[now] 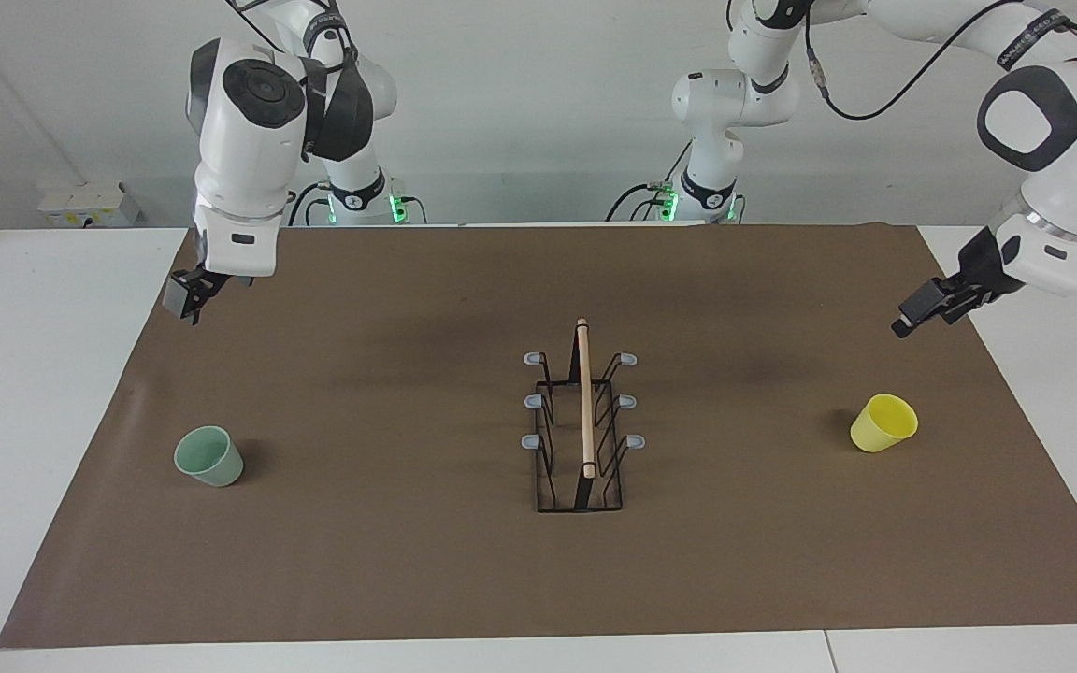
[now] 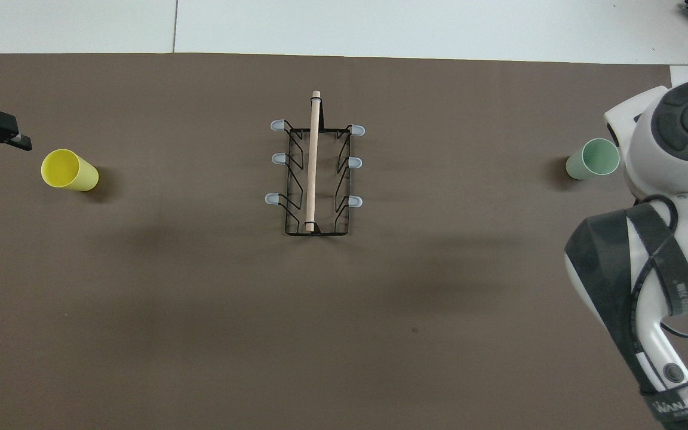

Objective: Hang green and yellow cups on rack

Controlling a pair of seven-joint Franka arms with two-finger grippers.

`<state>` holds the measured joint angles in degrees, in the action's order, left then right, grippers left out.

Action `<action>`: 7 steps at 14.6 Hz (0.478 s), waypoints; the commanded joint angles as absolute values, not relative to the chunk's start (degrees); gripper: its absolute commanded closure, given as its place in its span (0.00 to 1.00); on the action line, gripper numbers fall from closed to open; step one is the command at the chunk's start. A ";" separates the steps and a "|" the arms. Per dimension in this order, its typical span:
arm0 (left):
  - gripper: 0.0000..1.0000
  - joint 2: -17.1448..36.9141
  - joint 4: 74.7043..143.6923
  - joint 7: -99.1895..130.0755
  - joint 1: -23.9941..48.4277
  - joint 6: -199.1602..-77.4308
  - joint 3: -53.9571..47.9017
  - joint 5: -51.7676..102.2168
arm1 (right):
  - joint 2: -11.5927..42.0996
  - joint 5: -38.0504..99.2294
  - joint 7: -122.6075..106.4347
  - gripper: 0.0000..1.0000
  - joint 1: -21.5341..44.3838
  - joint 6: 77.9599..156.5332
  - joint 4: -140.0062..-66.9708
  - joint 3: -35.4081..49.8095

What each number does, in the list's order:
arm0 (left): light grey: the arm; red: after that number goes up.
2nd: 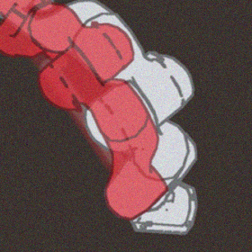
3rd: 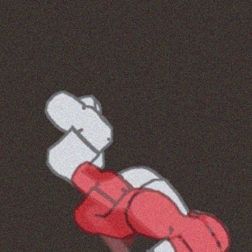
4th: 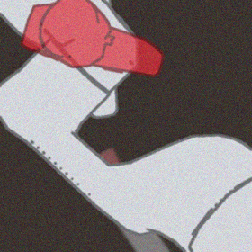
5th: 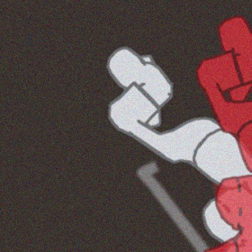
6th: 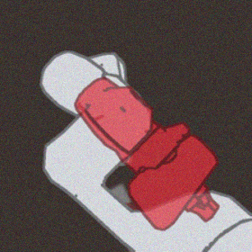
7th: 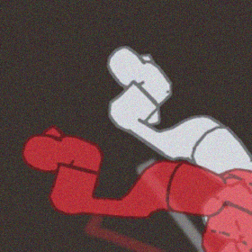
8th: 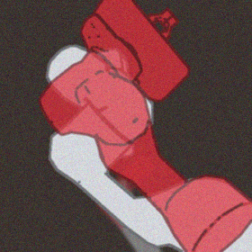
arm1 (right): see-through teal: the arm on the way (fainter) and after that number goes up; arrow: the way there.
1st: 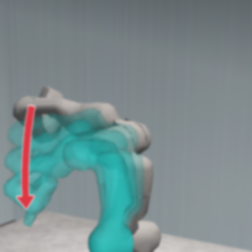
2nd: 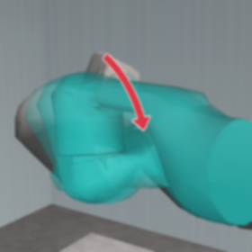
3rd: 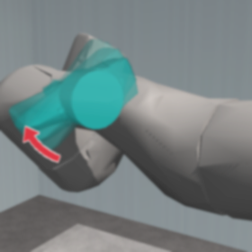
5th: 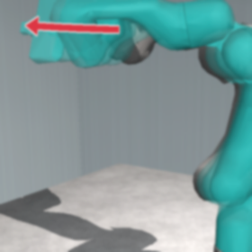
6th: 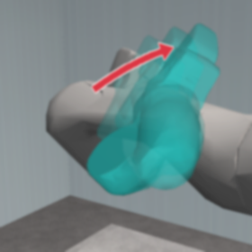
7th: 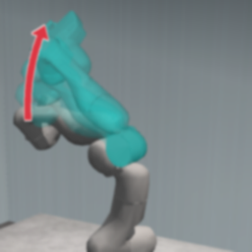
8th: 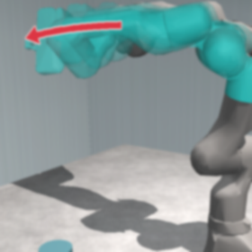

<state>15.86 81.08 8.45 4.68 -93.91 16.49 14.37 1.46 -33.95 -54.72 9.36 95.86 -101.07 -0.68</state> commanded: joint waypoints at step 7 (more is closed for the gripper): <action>0.00 32.15 68.92 29.60 3.08 -91.58 25.74 29.07 | 3.95 -49.56 -68.03 0.00 14.06 100.80 -108.28 -0.35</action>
<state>26.92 74.47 25.79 4.42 -93.66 23.90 25.45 2.51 -46.69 -66.92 13.40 98.95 -107.08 -0.30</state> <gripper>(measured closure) 0.000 0.000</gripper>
